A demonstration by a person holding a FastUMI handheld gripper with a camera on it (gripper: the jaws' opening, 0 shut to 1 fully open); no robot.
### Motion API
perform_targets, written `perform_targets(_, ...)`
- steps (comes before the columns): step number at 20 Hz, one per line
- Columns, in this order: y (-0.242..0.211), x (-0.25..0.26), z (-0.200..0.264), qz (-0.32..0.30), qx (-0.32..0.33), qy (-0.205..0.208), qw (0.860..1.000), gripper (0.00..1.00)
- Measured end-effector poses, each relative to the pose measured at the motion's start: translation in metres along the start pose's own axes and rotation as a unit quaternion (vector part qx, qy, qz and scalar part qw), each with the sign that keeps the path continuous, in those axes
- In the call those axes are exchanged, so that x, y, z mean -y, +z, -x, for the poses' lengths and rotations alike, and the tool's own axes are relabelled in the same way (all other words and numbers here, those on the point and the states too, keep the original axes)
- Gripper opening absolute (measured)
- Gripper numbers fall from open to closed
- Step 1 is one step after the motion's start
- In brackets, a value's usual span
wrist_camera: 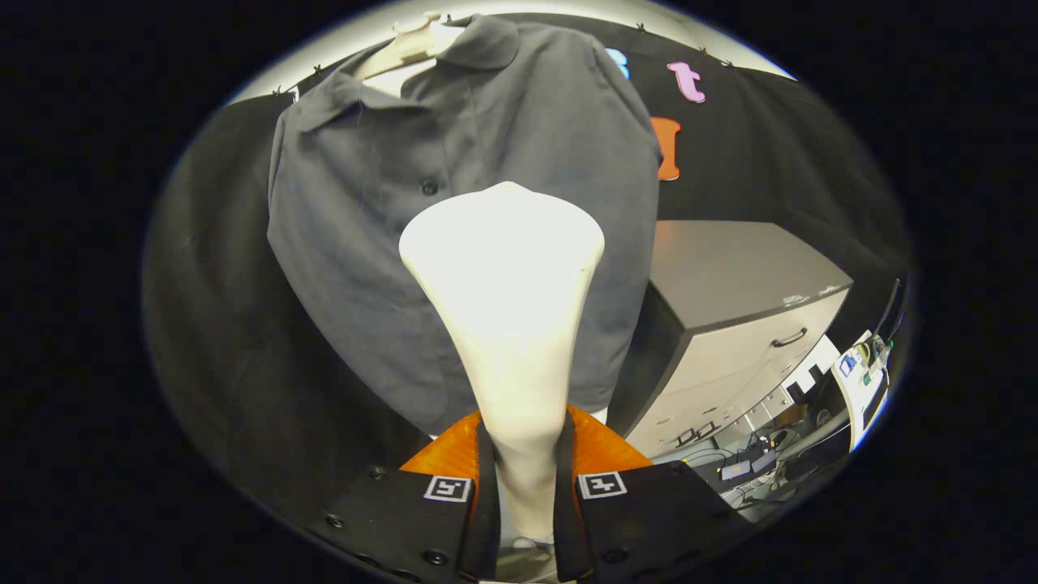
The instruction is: Iron the clothes twice with a garment steamer, once on the left side and once on the right side.
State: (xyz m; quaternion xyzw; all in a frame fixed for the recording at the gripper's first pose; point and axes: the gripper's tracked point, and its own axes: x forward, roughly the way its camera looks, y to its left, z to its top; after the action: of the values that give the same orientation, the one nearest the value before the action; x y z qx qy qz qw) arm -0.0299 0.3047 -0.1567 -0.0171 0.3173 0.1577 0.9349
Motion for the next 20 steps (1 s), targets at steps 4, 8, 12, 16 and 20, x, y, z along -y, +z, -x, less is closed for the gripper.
perform_targets(4, 0.034, 0.031, 0.033, -0.006, 0.045, -0.009, 0.999, 0.34)
perform_targets(8, 0.068, 0.058, 0.068, -0.025, 0.086, -0.025, 0.996, 0.34)
perform_targets(12, 0.09, 0.081, 0.093, -0.03, 0.116, -0.048, 0.992, 0.34)
perform_targets(16, 0.103, 0.082, 0.107, -0.026, 0.131, -0.046, 0.99, 0.34)
perform_targets(20, 0.111, 0.086, 0.111, -0.026, 0.14, -0.05, 0.989, 0.34)
